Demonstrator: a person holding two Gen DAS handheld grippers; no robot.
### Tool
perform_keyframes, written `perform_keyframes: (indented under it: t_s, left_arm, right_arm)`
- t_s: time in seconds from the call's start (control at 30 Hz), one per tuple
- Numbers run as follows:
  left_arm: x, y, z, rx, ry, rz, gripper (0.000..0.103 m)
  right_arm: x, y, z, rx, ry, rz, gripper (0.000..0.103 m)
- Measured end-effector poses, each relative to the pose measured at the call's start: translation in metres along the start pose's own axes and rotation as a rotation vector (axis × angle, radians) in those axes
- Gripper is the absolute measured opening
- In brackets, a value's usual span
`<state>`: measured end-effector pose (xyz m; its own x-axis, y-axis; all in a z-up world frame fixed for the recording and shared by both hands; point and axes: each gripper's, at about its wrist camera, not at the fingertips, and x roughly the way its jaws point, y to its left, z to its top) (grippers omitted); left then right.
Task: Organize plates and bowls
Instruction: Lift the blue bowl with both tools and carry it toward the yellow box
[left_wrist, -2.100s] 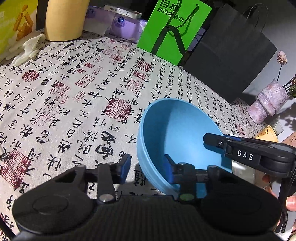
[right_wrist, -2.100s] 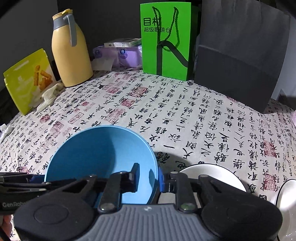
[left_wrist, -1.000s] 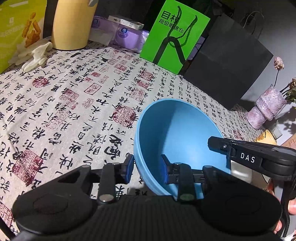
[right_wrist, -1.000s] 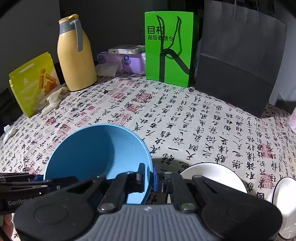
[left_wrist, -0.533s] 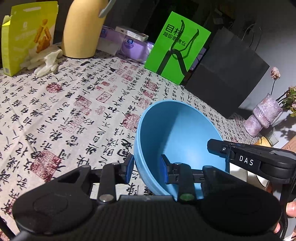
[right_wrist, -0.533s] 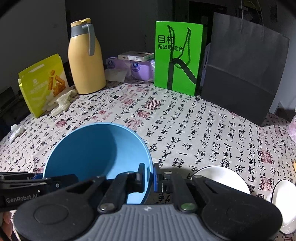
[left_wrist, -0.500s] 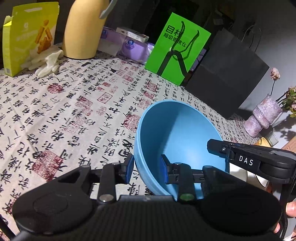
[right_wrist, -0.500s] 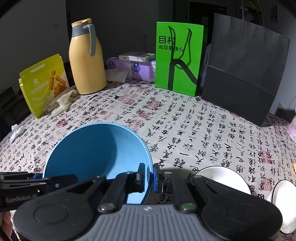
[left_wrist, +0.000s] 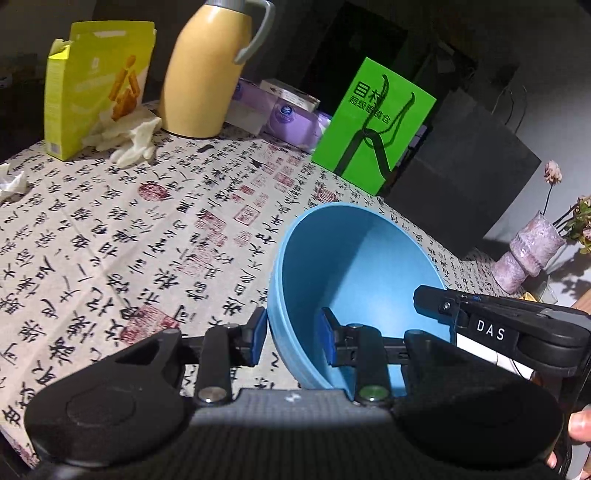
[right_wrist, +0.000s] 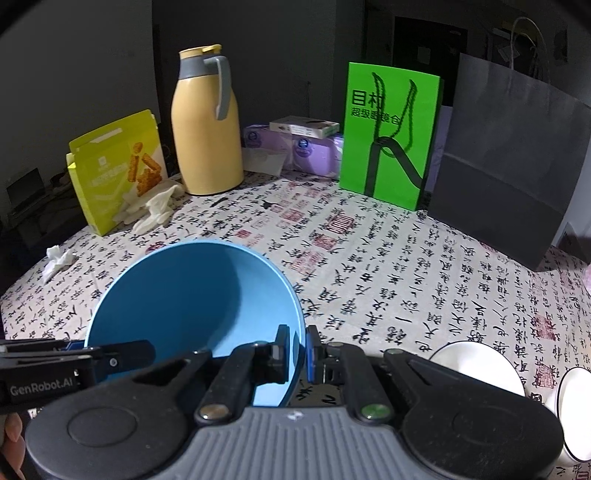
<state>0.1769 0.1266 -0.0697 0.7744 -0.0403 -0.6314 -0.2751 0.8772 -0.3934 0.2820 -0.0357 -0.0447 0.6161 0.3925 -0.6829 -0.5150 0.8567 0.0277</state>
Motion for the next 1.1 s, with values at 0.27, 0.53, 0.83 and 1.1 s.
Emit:
perform_keyframes:
  t_s: [0.27, 0.53, 0.83, 1.1]
  left_arm:
    - [-0.016, 0.017, -0.001, -0.019, -0.025, 0.011, 0.031]
    - [-0.033, 0.037, -0.003, -0.041, -0.048, 0.021, 0.031]
    - [-0.052, 0.06, -0.006, -0.066, -0.07, 0.037, 0.031]
    - [-0.067, 0.079, -0.011, -0.091, -0.088, 0.051, 0.031]
  right_arm:
    - [-0.004, 0.02, 0.0, -0.02, -0.008, 0.015, 0.008]
    - [-0.008, 0.044, -0.001, -0.048, -0.012, 0.029, 0.008]
    - [-0.011, 0.07, -0.002, -0.072, -0.018, 0.052, 0.008]
    - [-0.011, 0.094, -0.005, -0.093, -0.019, 0.07, 0.008]
